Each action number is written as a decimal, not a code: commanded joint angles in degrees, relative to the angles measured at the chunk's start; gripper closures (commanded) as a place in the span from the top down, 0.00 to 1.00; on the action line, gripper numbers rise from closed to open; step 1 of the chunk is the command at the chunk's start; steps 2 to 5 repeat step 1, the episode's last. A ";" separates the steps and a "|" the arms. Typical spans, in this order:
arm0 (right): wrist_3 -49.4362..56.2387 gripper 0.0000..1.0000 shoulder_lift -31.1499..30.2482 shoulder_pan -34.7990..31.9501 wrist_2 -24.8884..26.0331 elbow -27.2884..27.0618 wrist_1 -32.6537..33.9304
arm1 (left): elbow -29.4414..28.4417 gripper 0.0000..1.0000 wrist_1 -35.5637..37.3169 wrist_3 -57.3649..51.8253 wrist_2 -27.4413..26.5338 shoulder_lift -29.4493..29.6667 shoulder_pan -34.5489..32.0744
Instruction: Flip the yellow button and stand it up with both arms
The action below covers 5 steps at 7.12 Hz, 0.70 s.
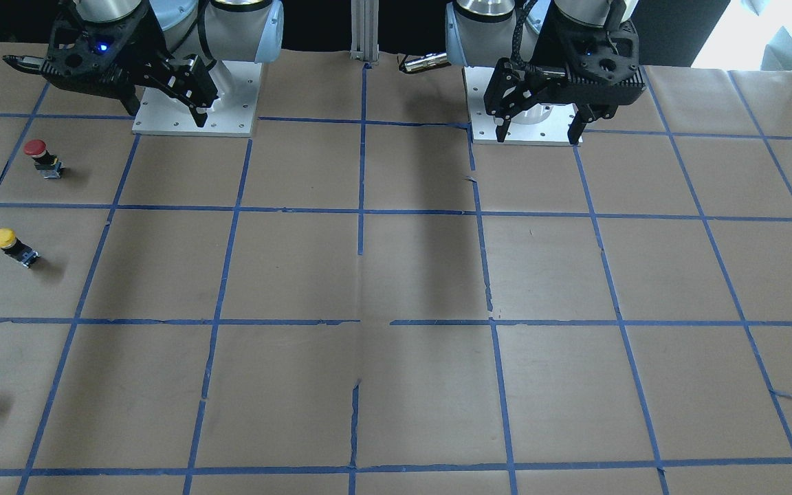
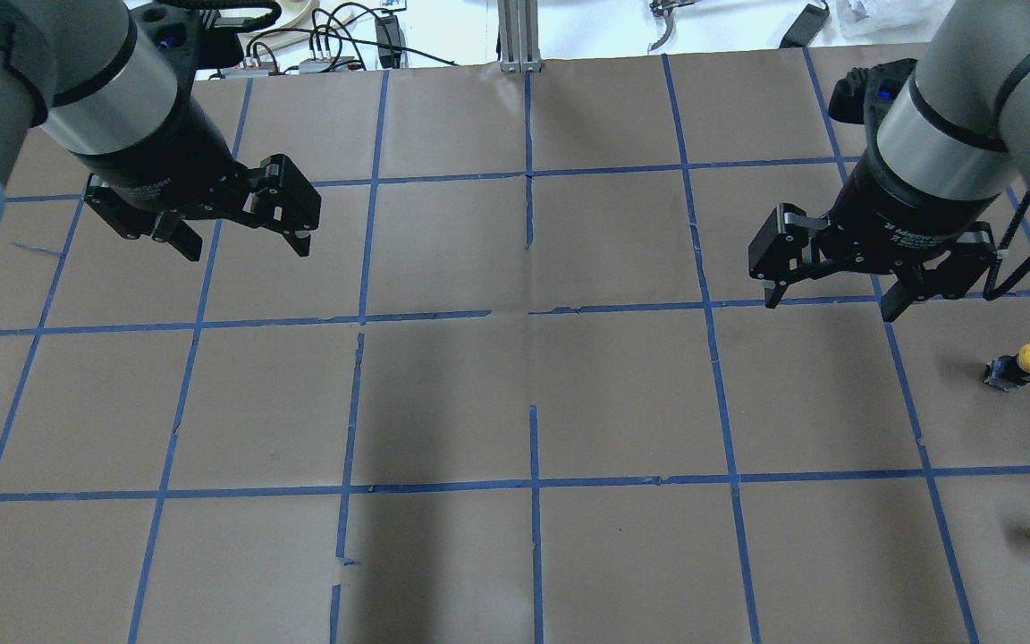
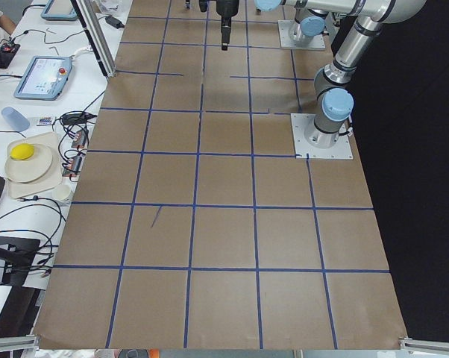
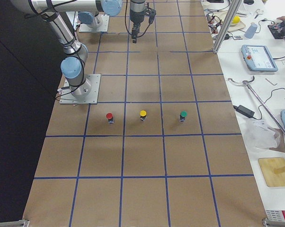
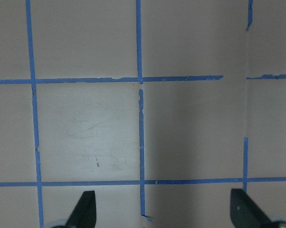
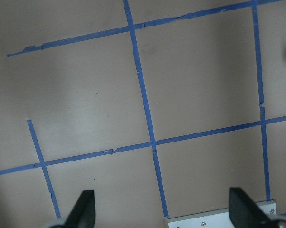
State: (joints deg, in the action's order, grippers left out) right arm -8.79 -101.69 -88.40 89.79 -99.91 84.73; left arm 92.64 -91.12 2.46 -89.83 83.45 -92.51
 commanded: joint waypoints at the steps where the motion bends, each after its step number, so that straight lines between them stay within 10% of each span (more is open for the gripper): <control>1: 0.09 1.00 0.00 -0.02 -0.05 -0.02 0.26 | -0.10 1.00 0.07 0.00 0.01 0.13 -0.04; 5: 0.09 1.00 0.00 -0.02 -0.05 -0.02 0.26 | -0.10 1.00 0.07 0.00 0.01 0.13 -0.04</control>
